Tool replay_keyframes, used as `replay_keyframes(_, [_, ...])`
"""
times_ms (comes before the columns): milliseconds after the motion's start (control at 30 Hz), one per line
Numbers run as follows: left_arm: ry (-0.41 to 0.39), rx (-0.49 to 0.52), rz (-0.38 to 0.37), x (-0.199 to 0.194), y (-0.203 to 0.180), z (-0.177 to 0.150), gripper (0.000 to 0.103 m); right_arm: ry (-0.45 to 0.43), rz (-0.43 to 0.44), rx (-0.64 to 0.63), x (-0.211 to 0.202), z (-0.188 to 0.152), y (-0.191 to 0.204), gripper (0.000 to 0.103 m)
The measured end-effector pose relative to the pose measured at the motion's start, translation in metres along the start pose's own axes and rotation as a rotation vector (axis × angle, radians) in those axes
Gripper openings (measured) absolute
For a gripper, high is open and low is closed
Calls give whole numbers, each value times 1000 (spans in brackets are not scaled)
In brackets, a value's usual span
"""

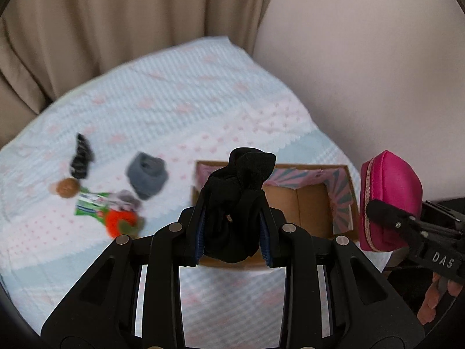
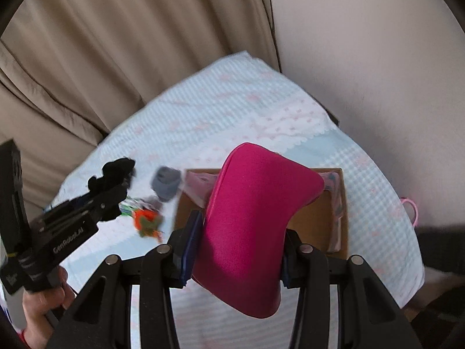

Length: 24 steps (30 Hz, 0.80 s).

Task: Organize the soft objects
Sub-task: 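Carry the sock into the cardboard box and open the left gripper while the right releases the pouch there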

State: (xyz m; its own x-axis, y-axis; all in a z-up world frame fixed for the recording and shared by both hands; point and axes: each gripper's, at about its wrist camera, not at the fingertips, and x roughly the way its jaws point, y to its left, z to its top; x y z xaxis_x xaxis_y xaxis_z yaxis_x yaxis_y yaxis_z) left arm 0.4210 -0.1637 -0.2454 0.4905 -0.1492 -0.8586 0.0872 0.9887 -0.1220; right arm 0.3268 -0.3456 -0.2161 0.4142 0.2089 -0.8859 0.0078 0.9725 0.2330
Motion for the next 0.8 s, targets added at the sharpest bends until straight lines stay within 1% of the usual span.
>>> replay_keyframes(167, [112, -10, 28, 73, -21, 2, 27, 96, 17, -70, 54, 6, -39, 41])
replay_keyframes(333, [238, -13, 46, 137, -27, -7, 27, 163, 27, -156, 98, -2, -56, 41])
replay_keyframes(433, [297, -20, 65, 165, -31, -13, 27, 196, 27, -201, 121, -11, -61, 41])
replay_keyframes(533, [332, -2, 87, 184, -33, -16, 27, 226, 29, -227, 140, -21, -65, 41])
replay_keyframes(633, [349, 0, 78, 196, -37, -14, 28, 247, 40, -259, 154, -29, -66, 42])
replay_keyframes(667, [360, 2, 81, 199, -38, -13, 40, 251, 36, -276, 158, -31, -65, 43])
replay_keyframes(700, [373, 5, 81, 202, -39, -13, 78, 251, 27, -297, 160, -33, -64, 45])
replay_keyframes(733, [375, 7, 79, 203, -41, -12, 101, 245, 17, -323, 162, -36, -63, 51])
replay_keyframes(800, [362, 10, 81, 203, -43, -12, 103, 224, 31, -354, 162, -40, -61, 96])
